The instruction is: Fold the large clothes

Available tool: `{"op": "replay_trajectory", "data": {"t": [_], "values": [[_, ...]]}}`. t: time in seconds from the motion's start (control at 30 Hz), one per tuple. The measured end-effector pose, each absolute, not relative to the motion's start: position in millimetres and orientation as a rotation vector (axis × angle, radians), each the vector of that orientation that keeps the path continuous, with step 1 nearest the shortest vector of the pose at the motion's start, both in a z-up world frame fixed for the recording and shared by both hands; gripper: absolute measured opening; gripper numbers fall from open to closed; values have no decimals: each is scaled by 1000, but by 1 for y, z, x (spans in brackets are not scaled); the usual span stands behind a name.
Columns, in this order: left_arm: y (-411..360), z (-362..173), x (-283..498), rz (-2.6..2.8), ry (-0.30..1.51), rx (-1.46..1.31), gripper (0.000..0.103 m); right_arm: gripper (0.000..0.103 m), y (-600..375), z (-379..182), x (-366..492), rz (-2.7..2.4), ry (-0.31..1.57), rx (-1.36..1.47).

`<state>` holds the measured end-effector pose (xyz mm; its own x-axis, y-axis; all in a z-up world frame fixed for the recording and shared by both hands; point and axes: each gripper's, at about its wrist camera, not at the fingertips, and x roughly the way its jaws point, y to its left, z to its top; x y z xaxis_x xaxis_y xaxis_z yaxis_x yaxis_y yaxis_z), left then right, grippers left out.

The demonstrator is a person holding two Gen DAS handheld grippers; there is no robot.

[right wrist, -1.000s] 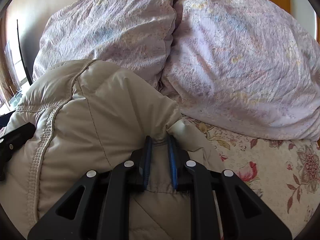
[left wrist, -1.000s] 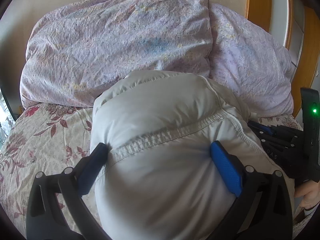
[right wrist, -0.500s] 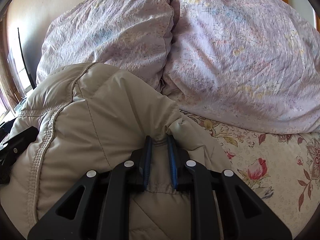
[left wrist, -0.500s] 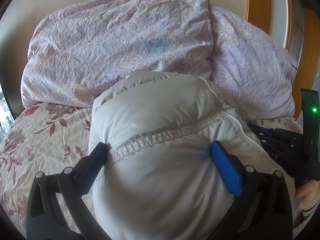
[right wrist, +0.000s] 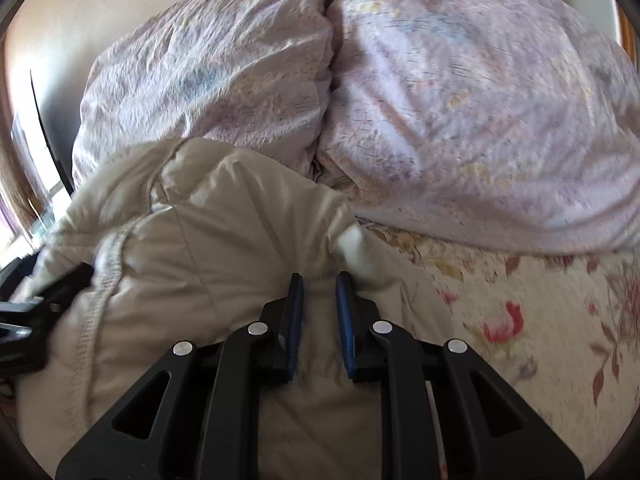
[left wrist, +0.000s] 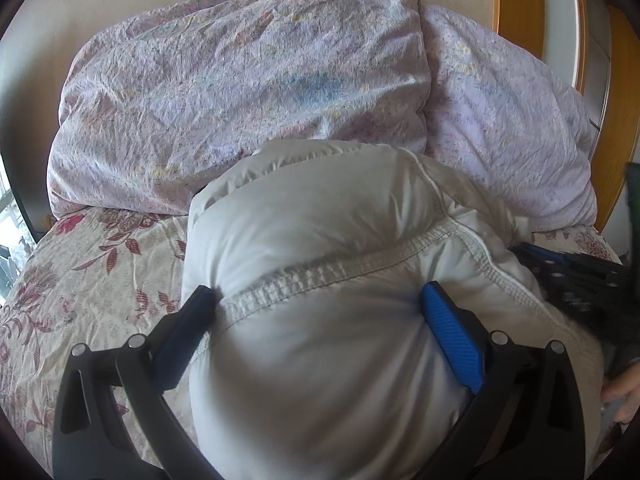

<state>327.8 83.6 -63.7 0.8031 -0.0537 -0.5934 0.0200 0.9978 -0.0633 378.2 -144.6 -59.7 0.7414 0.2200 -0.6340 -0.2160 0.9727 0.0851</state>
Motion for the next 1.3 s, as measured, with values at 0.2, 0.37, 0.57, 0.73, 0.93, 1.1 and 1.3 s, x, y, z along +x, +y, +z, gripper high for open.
{"op": "replay_trajectory", "data": {"t": [0.2, 0.37, 0.57, 0.73, 0.93, 1.1, 1.3], "values": [[84, -64, 326, -43, 631, -58, 101, 18, -157, -54, 349, 256, 725, 22], [82, -64, 326, -42, 630, -50, 101, 18, -143, -71, 352, 227, 727, -58], [81, -66, 326, -34, 627, -40, 101, 17, -144, -74, 355, 222, 738, -48], [84, -66, 325, -33, 626, -50, 101, 20, -155, -50, 338, 231, 757, 23], [85, -66, 325, -35, 621, -60, 101, 26, -163, -41, 308, 295, 747, 33], [82, -65, 325, -36, 618, -58, 101, 26, -158, -68, 319, 293, 809, 8], [81, -65, 325, -24, 617, -49, 101, 26, -156, -78, 321, 263, 803, 48]]}}
